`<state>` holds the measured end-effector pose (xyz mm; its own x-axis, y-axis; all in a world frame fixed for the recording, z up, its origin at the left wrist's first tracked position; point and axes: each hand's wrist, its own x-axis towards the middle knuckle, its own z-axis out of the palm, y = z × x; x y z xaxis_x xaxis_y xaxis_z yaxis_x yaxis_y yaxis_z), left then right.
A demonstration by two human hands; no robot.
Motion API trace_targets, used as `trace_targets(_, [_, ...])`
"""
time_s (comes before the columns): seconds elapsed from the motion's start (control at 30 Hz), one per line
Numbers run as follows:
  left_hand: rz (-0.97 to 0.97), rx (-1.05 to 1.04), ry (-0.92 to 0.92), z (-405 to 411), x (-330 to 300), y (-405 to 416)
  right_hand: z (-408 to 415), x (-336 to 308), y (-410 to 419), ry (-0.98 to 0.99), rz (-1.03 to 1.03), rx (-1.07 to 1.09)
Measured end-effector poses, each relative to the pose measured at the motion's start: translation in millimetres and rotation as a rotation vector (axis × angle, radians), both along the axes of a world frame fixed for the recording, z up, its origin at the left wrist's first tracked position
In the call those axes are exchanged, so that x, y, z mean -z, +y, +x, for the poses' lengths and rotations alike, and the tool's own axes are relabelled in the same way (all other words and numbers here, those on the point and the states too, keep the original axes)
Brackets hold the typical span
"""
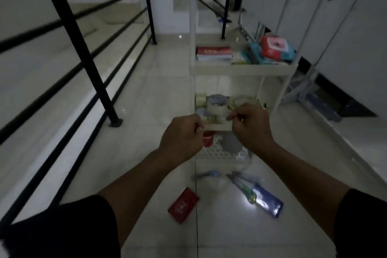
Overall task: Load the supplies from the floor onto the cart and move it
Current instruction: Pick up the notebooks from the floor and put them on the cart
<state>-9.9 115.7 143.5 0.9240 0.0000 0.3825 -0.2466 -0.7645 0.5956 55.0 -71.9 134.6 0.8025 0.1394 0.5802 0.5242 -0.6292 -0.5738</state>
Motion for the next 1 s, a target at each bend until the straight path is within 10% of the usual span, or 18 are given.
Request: trace_targets(1.0, [0.085, -0.111, 0.76, 18, 275, -33, -24, 289, -133, 0.666, -0.233, 0.339])
